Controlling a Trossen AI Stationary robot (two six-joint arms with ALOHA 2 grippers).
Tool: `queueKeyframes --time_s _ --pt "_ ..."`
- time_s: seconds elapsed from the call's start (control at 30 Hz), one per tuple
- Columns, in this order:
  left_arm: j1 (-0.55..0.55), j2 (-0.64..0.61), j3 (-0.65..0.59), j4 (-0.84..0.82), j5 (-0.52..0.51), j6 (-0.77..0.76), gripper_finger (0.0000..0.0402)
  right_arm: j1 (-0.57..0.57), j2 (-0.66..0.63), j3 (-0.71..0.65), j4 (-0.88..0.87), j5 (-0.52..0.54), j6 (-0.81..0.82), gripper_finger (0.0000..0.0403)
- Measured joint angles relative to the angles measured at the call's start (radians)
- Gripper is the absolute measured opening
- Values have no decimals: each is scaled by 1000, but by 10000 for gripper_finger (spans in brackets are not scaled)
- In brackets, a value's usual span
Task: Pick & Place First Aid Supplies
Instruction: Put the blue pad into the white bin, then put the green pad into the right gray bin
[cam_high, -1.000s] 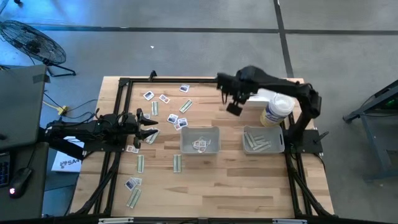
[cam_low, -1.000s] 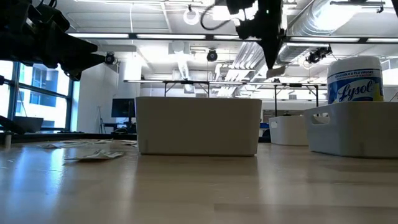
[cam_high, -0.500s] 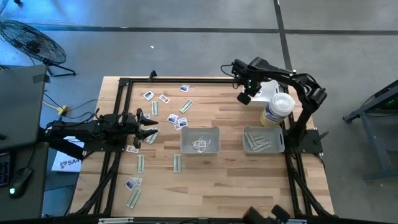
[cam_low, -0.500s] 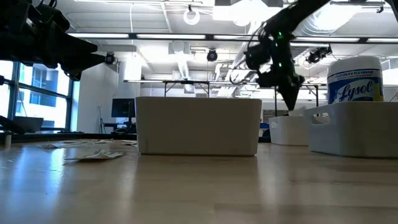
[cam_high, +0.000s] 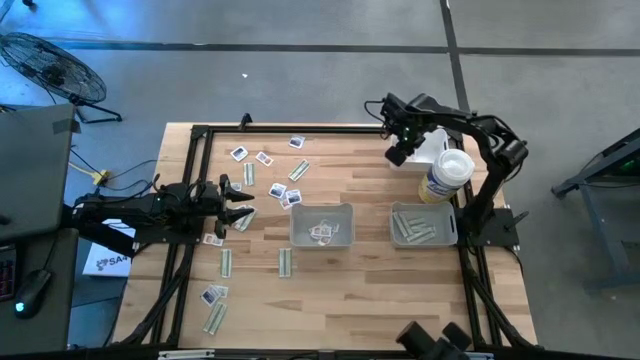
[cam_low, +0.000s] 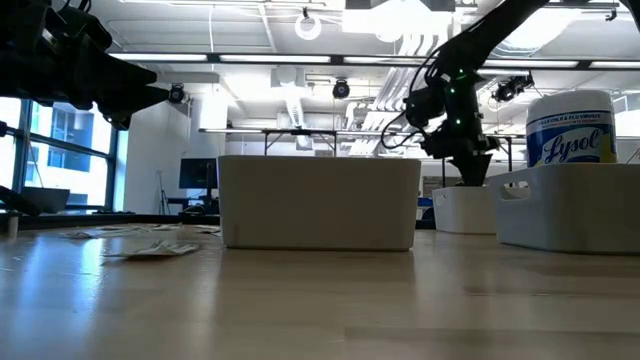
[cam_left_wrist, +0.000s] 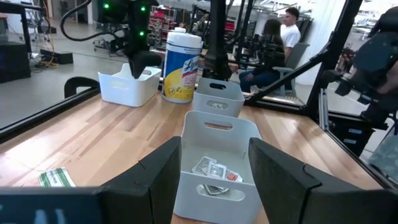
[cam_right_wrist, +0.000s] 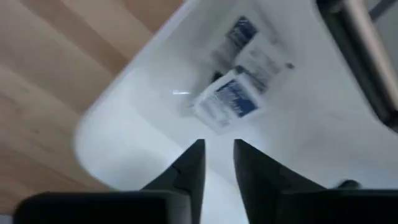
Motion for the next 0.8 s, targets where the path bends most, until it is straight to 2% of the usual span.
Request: queueKeyframes --time_s 0.17,0.37,0.5,0.67,0.8 --pt "0 0 0 -3 26 0 186 31 0 86 -102 131 43 116" --pt "0 0 0 1 3 0 186 125 -21 259 -225 182 57 118" --pt "0 0 0 2 28 -4 186 192 -38 326 -195 142 57 111" --pt "0 0 0 42 33 21 186 287 -57 295 -50 32 55 102" --pt "0 3 0 89 -111 27 186 369 -58 206 129 -54 22 99"
